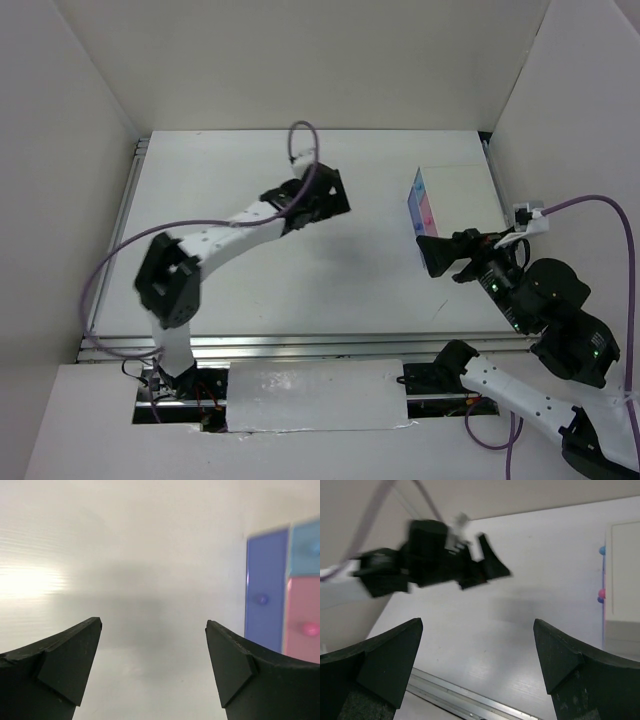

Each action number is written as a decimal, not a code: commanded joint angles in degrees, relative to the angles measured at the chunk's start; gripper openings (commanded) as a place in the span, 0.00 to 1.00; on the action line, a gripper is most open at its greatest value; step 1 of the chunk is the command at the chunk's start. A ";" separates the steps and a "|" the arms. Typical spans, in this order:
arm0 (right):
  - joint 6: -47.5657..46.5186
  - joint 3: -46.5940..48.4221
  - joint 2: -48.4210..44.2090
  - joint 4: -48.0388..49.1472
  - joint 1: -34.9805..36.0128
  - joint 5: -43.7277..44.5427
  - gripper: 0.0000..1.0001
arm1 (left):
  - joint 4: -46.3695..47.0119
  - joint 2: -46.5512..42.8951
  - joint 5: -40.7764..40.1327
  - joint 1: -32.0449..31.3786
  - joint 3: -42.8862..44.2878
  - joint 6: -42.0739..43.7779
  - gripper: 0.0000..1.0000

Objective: Organize the makeup

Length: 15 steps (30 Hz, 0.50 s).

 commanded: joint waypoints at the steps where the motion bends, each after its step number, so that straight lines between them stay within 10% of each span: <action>1: 1.74 4.99 1.80 -6.90 -0.20 5.87 1.00 | -14.74 -19.52 -19.60 3.47 -3.14 8.34 0.99; 8: 2.09 6.84 -0.12 -11.15 -0.11 8.60 1.00 | -26.54 -58.02 -17.16 20.59 -22.81 15.64 0.99; 15: 2.36 3.69 -3.02 -9.22 -0.02 9.74 1.00 | -37.45 -77.19 -27.17 22.90 -25.72 19.94 0.99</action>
